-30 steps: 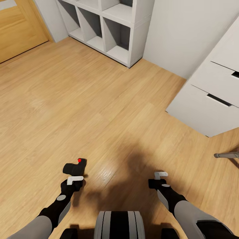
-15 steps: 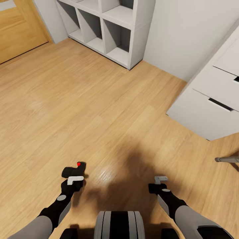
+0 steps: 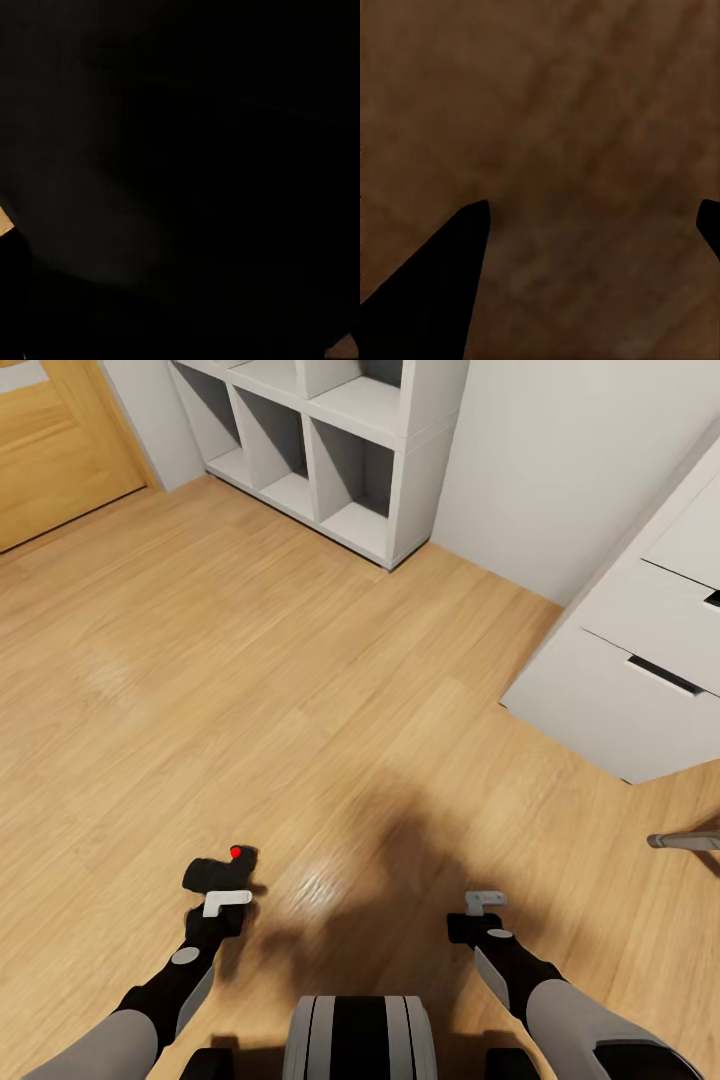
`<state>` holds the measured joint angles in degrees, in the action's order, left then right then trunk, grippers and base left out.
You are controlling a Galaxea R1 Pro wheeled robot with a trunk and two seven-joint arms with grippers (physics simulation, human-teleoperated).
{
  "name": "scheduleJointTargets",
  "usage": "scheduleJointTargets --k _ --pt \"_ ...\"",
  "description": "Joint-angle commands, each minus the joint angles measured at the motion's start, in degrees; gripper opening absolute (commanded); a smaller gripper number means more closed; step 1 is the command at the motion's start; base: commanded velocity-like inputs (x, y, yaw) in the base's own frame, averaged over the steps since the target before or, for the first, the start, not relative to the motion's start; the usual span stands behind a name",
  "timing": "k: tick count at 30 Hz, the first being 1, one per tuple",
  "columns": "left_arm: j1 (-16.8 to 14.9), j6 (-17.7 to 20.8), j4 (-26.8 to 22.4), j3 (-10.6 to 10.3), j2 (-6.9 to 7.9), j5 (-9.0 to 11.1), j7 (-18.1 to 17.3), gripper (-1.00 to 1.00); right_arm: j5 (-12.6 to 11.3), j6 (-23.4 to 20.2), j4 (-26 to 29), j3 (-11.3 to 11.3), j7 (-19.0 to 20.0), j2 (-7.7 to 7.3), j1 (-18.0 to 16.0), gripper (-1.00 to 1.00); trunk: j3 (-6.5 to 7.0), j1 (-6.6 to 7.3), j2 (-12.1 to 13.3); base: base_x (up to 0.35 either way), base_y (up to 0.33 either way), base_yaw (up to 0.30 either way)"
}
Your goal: Attach the digital camera to the camera tripod in the bedroom.
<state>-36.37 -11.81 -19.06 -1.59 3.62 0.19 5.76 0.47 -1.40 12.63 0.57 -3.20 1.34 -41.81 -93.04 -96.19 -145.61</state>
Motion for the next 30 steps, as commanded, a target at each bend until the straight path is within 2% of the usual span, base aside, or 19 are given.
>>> scheduleJointTargets --k 1,14,18,22,23,24,25,28,29,30 --pt "-0.06 -0.2 0.09 -0.16 0.02 -0.02 0.22 -1.0 0.35 0.17 0.03 -0.22 -0.58 -0.02 -4.77 1.0 -0.04 -0.04 0.0 0.0 0.0 0.0" --pt "-0.06 -0.28 -0.25 -0.16 -0.05 0.02 0.12 -1.0 0.32 0.17 0.03 -0.22 -0.56 -0.08 -4.8 1.0 -0.04 -0.04 0.0 0.0 0.0 0.0" --pt "-0.04 -0.26 -1.55 0.01 -0.15 0.12 0.64 -1.0 0.36 0.28 0.03 -0.22 -0.44 -0.27 -4.8 1.0 -0.04 -0.04 0.0 0.0 0.0 0.0" --pt "-0.07 0.2 -4.85 0.27 -0.29 0.35 0.81 -1.0 0.09 0.22 0.24 -0.28 -0.1 -0.46 -4.81 1.0 -0.04 -0.04 0.0 0.0 0.0 0.0" --pt "-0.06 25.93 -39.14 0.53 -1.44 1.1 0.67 -1.0 0.19 -8.3 16.52 -0.12 0.41 2.39 -4.79 1.0 -0.04 -0.04 0.0 0.0 0.0 0.0" --pt "-0.07 28.24 -41.63 0.54 -1.75 1.12 0.67 -1.0 0.24 -10.3 18.23 -0.12 0.43 2.68 -4.79 1.0 -0.04 -0.04 0.0 0.0 0.0 0.0" --pt "-0.08 32.87 -46.25 0.54 -2.53 1.14 0.66 -1.0 0.25 -14.36 21.28 -0.13 0.49 3.08 -4.78 1.0 -0.04 -0.04 0.0 0.0 0.0 0.0" --pt "-0.08 39.34 -52.31 0.54 -3.97 1.09 0.66 -1.0 0.02 -20.11 24.78 -0.16 0.91 3.35 -4.8 1.0 -0.04 -0.04 0.0 0.0 0.0 0.0" --pt "-0.09 42.97 -55.68 0.54 -4.99 1.04 0.69 -1.0 -0.09 -23.25 26.51 -0.2 1.55 3.43 -4.79 1.0 -0.04 -0.04 0.0 0.0 0.0 0.0" --pt "-0.07 44.51 -57.17 0.54 -5.47 1.02 0.7 -1.0 -0.12 -24.57 27.21 -0.24 2.02 3.46 -4.78 1.0 -0.04 -0.04 0.0 0.0 0.0 0.0"
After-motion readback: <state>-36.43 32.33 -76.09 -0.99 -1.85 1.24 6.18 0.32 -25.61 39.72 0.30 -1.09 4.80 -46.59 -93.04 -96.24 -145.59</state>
